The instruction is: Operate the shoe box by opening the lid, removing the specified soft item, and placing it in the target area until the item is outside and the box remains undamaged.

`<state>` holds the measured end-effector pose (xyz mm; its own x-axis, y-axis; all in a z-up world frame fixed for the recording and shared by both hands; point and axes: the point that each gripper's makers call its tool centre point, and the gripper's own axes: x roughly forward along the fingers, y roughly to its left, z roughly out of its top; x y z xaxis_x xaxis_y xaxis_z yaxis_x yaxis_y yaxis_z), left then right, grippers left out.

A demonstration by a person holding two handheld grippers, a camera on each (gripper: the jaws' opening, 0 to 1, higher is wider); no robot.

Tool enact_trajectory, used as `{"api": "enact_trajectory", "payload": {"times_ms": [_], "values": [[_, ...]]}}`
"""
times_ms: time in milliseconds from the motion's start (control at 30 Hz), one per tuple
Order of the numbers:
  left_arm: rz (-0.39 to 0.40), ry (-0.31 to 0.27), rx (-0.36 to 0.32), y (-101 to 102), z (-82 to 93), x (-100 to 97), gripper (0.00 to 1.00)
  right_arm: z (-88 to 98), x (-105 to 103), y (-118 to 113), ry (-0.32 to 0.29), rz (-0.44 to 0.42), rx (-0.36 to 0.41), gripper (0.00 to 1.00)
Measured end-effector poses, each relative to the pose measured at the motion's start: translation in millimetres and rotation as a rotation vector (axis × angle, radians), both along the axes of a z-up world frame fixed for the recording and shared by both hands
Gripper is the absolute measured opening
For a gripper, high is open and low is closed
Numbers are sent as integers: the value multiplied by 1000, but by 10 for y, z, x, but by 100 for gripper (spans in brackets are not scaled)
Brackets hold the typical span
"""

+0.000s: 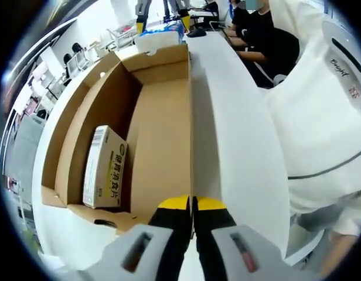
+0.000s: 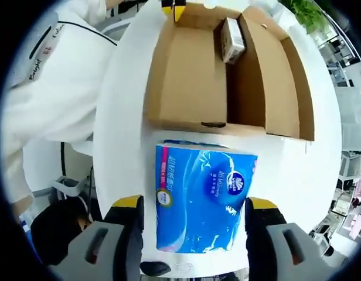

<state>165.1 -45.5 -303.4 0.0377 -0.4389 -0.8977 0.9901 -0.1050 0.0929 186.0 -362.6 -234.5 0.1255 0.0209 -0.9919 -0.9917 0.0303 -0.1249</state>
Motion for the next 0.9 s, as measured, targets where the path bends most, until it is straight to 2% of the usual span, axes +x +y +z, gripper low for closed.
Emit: {"api": "enact_trajectory", "payload": {"times_ms": [100,167,233,333,400,500,567,700,833,900], "values": [[1,0,0,0,0,0,1,122,8,172,-16,0,82,69],[1,0,0,0,0,0,1,188,11,214,-33,24,90,67],[0,2,-1,1,1,2,1,241,82,213,-83,66,68,61],[2,1,1,0,0,1,1,337,133,376,-110,16,165,55],[3,-1,2,0,-1,-1,1,412,167,500,-125,5,240,55],[4,-1,0,0,0,-1,1,485,217,597,-160,19,301,55],[4,-1,0,-1,-1,-1,1,514,214,652,-154,5,342,55],[5,-1,0,-3,-1,-1,1,594,320,810,-218,6,453,54],[6,-3,-4,-5,0,1,1,639,348,905,-222,-17,538,54],[5,-5,-7,-7,1,4,1,694,364,985,-233,-25,603,55]]}}
